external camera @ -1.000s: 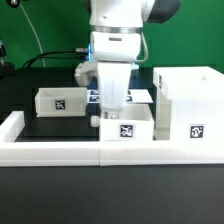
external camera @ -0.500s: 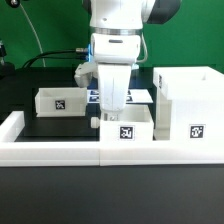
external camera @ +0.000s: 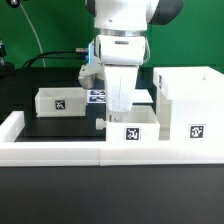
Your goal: Assemble drawer
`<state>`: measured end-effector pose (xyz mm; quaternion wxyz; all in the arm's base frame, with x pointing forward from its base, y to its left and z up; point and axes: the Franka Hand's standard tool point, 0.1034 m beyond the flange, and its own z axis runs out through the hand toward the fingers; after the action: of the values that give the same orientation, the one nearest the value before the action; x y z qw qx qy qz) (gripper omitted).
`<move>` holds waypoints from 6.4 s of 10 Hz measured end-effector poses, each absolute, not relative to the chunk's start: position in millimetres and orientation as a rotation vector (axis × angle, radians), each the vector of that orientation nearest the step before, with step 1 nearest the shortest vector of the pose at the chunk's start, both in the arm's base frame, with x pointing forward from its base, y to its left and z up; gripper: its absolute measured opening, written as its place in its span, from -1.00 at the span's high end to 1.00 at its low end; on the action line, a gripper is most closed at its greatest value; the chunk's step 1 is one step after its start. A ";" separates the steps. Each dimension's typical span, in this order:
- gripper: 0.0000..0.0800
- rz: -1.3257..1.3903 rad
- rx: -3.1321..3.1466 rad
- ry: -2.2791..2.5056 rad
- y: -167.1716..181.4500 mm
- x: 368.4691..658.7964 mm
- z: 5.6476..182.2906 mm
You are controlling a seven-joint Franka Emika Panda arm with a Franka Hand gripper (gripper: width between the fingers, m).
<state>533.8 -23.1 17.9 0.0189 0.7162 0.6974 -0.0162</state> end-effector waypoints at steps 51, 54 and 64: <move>0.89 -0.051 2.253 2.107 -4.5 535.0 12.3; 0.89 -0.051 2.243 2.117 -0.8 535.1 12.4; 0.89 -0.053 2.198 2.152 -2.9 534.6 11.9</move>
Offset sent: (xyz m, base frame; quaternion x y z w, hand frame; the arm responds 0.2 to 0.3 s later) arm 0.0035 0.0097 -0.0013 -0.0056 0.0034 -0.0480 0.9988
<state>534.6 -2.9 11.9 0.0328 0.7140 0.6991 -0.0171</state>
